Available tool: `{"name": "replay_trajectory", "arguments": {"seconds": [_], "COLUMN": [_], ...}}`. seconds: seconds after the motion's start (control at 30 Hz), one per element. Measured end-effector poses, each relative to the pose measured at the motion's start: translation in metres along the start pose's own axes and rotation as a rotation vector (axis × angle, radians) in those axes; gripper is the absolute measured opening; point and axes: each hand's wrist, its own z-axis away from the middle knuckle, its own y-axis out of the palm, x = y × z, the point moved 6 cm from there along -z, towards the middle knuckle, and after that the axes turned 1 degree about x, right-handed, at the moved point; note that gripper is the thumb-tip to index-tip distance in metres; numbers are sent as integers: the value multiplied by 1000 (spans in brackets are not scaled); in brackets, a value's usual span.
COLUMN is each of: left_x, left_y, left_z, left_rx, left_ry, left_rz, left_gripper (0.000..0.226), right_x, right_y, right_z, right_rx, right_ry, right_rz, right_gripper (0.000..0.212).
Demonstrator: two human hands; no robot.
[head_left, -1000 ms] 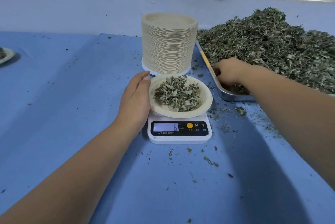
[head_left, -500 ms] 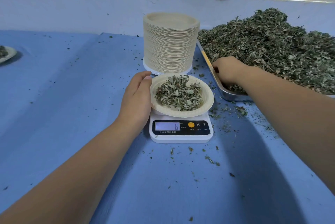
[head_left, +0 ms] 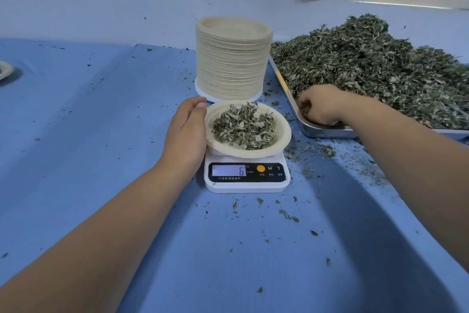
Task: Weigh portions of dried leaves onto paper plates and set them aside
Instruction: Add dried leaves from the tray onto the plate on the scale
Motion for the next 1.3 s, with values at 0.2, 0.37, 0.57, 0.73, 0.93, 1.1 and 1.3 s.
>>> {"name": "replay_trajectory", "arguments": {"seconds": [0.2,0.37,0.57,0.73,0.93,1.1,1.3], "left_x": [-2,-3,-3,-3,-2,-2,-1], "left_y": [-1,0,-1,-1,-3,-3,-2], "left_z": [1,1,2,2,0,1,-1], "left_rx": [-8,-3,5,4,-6,-5,13], "left_ry": [1,4,5,-1,0,-3,13], "left_rz": [-5,2,0,-1,32,32,37], "left_gripper": [24,24,24,24,23,23,25], "right_x": [-15,-14,20,83,120,97,37], "right_y": [-26,-26,-75,-94,-58,-58,-39], "right_z": [20,32,54,68,59,64,66], "right_rx": [-321,-380,-615,-556,-224,-332,-550], "right_ry": [103,124,-39,-300,-396,-312,-112], "right_rz": [-210,-278,-517,-526,-317,-610,-617], "right_gripper": [31,29,26,28,45,51,31]}}
